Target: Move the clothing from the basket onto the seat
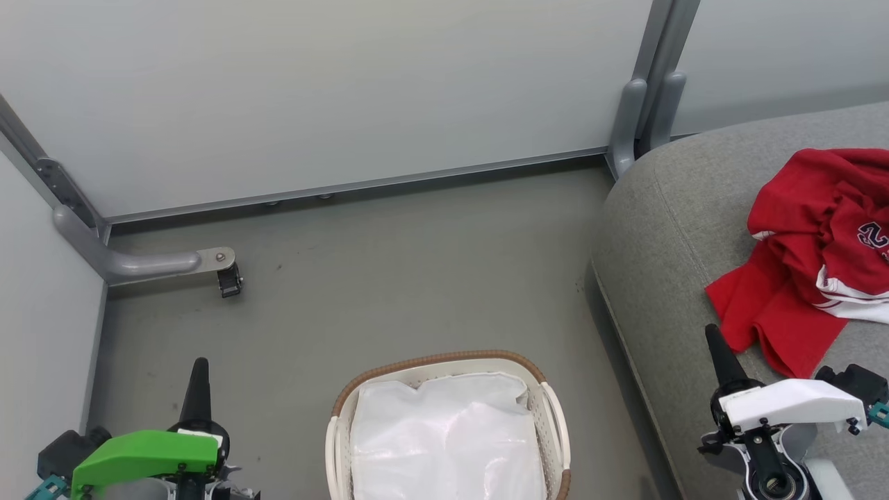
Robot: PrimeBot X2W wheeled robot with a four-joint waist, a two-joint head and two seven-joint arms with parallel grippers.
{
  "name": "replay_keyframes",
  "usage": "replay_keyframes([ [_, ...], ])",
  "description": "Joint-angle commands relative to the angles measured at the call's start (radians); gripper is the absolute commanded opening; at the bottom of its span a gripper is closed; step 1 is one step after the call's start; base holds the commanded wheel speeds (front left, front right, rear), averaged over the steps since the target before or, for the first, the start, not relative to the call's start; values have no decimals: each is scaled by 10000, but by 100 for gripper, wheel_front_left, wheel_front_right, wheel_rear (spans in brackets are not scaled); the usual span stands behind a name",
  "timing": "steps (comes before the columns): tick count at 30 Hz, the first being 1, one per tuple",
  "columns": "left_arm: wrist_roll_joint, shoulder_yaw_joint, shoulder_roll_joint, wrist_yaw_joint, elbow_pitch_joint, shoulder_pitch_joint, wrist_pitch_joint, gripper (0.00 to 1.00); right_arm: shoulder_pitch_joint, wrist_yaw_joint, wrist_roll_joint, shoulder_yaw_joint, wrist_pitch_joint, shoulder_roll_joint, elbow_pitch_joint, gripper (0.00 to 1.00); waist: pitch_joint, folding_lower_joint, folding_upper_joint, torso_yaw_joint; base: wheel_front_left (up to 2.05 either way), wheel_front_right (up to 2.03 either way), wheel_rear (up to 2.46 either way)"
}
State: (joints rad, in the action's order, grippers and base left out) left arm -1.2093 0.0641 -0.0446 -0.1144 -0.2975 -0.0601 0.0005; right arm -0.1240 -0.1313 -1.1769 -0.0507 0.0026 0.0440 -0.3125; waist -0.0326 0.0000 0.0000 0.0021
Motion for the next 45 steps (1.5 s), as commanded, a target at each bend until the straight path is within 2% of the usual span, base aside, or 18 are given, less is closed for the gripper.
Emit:
replay_keyframes([
  [1, -278, 67, -64, -61, 117, -295, 84, 0, 28, 5, -269, -63, 74, 59, 137, 0, 8, 0, 0, -1, 0, 0, 0],
  [45, -3593, 473, -84, -187, 500, -536, 1028, 0, 184, 6, -3884, -589, 1027, 86, 640, 0, 251, 0, 0, -18, 0, 0, 0],
])
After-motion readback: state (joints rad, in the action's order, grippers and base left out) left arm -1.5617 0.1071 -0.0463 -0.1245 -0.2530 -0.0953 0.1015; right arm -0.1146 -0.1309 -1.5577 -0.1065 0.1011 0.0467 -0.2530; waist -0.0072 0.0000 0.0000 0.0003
